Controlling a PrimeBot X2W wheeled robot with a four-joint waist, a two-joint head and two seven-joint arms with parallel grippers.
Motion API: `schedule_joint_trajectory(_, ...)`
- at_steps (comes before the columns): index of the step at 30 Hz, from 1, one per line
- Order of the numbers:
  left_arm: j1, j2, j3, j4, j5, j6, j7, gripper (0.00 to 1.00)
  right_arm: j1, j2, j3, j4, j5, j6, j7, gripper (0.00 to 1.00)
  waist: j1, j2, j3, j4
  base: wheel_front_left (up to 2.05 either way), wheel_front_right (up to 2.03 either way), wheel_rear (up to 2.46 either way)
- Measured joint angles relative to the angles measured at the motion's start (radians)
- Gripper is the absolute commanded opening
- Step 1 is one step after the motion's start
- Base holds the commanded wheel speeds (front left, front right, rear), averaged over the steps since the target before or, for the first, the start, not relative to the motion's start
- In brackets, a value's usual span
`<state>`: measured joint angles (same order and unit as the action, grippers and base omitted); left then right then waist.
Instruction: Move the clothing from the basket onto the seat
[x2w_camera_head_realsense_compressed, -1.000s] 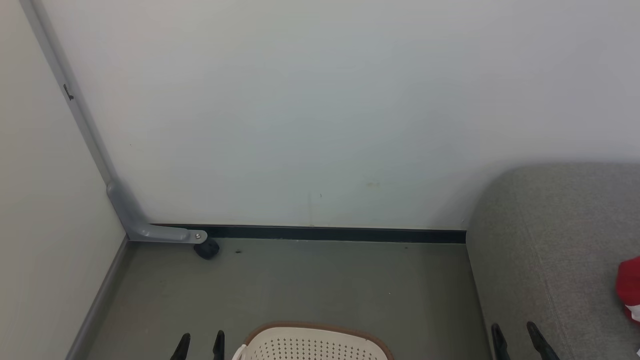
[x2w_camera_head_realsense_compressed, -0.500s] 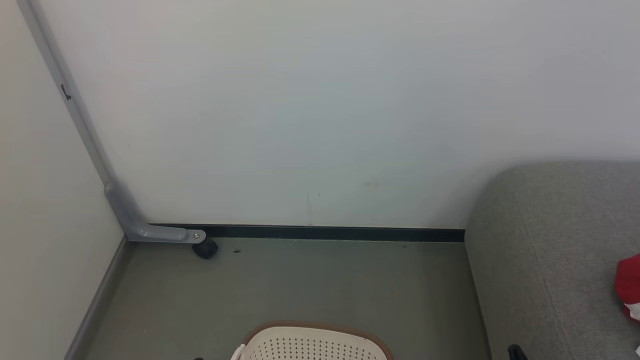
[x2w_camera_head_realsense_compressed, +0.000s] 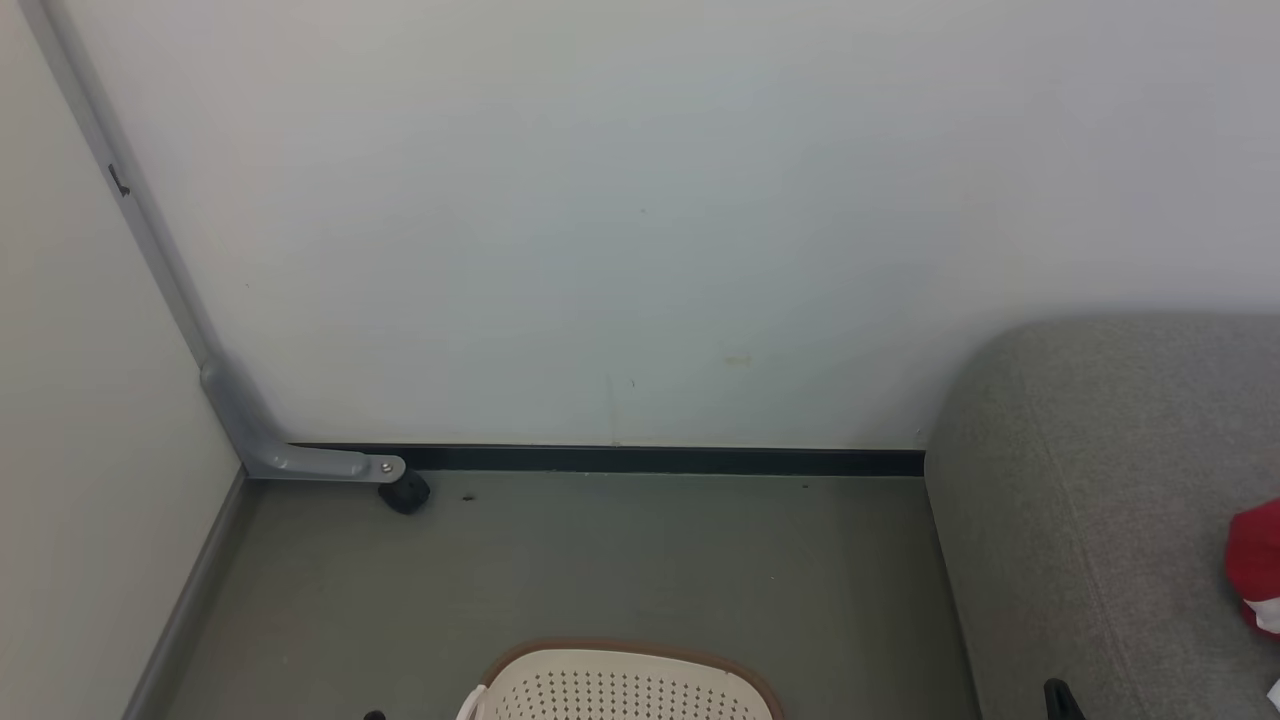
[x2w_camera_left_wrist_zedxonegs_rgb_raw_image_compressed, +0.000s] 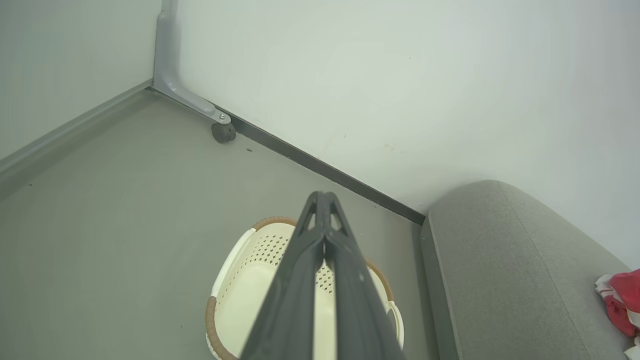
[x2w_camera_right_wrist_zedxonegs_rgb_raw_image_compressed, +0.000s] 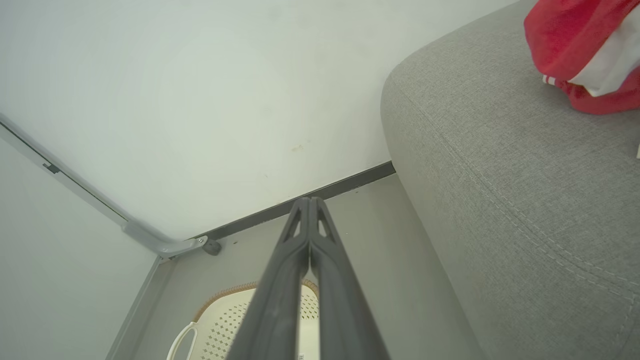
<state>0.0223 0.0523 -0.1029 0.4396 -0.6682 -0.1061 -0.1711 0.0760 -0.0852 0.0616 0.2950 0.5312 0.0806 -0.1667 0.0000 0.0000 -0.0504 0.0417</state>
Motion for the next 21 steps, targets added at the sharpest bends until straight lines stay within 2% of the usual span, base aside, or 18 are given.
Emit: schedule_joint_trajectory(21, -0.019, -0.002, 0.051, -0.034, -0.233, -0.001, 0.076, 0.0, -0.034, 0.01, -0.053, 0.001, 0.277, 0.009, 0.078, 0.0, 0.0, 0.0, 0.014, -0.011, 0.0, 0.0, 0.0)
